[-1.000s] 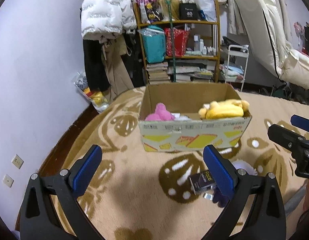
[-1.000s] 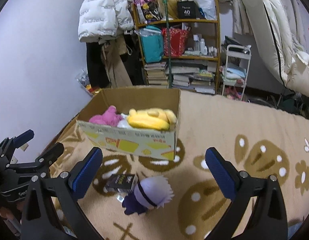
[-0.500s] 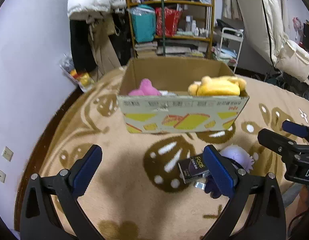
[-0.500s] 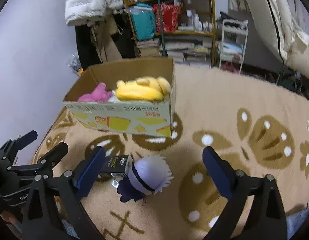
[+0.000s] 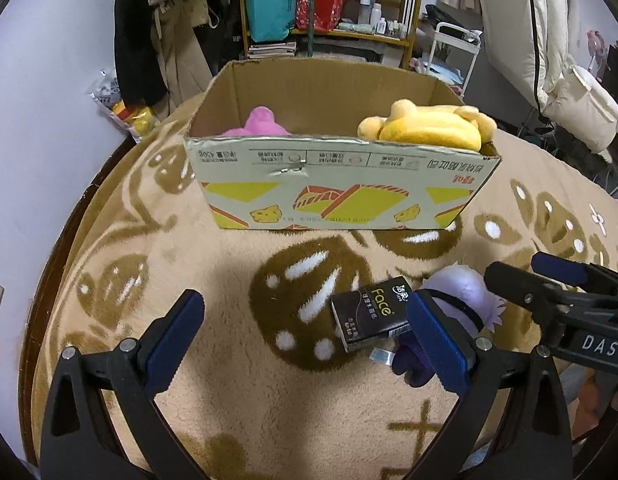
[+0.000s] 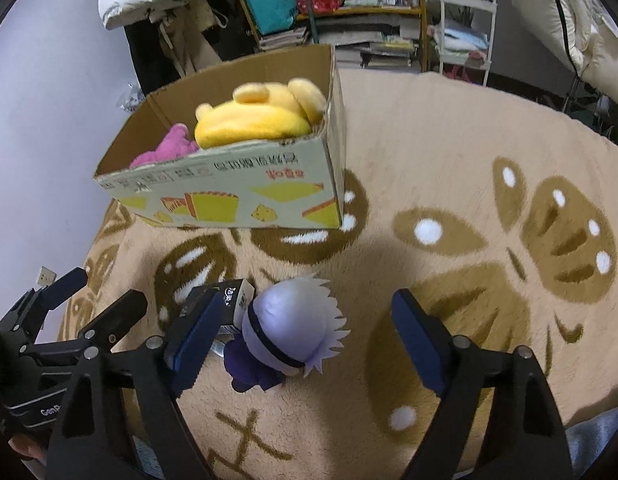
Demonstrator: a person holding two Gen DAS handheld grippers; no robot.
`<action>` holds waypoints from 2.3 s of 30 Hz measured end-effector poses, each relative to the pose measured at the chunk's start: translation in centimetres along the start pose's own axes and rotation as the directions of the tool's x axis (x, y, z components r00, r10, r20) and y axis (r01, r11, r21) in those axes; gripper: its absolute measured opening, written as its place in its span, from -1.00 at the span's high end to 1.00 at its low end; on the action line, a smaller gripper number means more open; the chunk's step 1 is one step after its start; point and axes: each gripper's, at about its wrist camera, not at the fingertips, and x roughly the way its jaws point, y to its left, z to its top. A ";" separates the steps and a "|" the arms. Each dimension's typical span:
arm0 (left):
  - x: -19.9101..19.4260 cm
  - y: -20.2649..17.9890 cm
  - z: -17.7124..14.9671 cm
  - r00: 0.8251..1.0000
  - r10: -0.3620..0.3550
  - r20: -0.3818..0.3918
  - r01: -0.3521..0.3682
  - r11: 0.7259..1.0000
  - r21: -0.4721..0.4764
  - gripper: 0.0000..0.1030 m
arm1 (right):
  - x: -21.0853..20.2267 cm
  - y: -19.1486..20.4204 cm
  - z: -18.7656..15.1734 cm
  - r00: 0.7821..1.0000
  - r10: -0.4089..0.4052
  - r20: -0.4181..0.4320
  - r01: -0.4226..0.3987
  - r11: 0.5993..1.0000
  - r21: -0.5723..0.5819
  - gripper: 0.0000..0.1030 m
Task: Organize soft objects
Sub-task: 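Close the left tool on the black Face pack while the right tool grips the white-haired doll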
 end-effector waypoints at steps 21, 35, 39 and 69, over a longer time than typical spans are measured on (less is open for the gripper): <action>2.0 -1.3 -0.5 0.997 -0.023 -0.077 0.028 0.998 0.062 -0.95 | 2.3 -1.2 -0.1 0.996 0.022 -0.091 -0.014 0.996 0.089 -0.69; 4.4 -3.9 -0.9 0.988 -0.094 -0.123 0.111 0.985 0.133 -0.95 | 4.4 -1.4 -0.2 0.979 0.103 -0.177 -0.077 0.986 0.147 -0.40; 5.4 -4.4 -1.2 0.981 -0.111 -0.157 0.130 0.985 0.116 -0.94 | 5.2 -1.6 -0.3 0.965 0.174 -0.196 -0.136 0.971 0.195 -0.14; 7.6 -2.6 -0.3 0.959 -0.208 -0.191 0.203 0.978 -0.042 -0.53 | 5.4 0.0 0.8 0.982 0.087 -0.168 -0.076 0.995 0.068 -0.01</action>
